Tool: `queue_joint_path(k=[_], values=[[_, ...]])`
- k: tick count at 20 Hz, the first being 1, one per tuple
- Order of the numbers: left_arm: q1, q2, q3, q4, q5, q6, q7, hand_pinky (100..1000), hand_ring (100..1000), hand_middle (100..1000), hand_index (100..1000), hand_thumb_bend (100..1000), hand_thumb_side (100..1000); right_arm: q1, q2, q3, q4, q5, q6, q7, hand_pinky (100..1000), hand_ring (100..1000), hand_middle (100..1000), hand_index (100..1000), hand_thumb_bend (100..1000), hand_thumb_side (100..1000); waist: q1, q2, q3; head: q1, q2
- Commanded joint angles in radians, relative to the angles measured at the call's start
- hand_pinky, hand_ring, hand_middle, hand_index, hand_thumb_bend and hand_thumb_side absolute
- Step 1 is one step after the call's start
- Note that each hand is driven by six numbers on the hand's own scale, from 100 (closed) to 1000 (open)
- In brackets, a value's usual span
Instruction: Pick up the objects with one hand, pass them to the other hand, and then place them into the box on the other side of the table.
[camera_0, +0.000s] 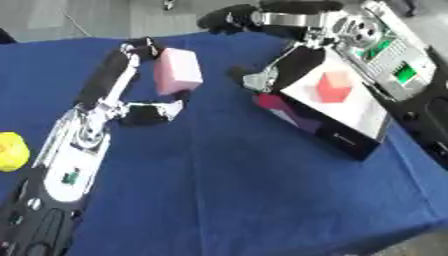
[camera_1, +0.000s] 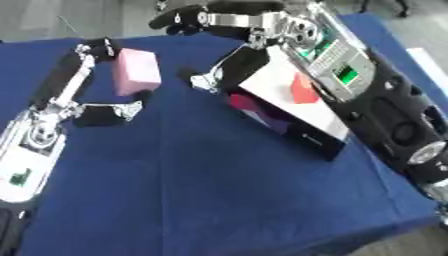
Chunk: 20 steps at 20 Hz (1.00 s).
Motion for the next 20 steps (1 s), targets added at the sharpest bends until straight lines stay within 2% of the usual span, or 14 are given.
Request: queue_joint_path(k=[1, 20], values=[[-0.026, -0.010, -0.003, -0.008, -0.015, 0.006, 0.010, 770, 690, 654, 540, 100, 216, -0.013, -0.013, -0.003, 0.000, 0.017, 0.008, 0.000, 1000, 1000, 1000, 1000, 100, 284, -0.005, -0.001, 0.002, -0.010, 0.006], [-0.036, -0.063, -0.031, -0.018, -0.015, 0.043, 0.016, 756, 672, 637, 523, 100, 269, -0.027, 0.000, 0.006, 0.032, 0.087, 0.011, -0.020, 1000, 1000, 1000, 1000, 100, 266, -0.008, 0.008, 0.032, -0.051, 0.006]])
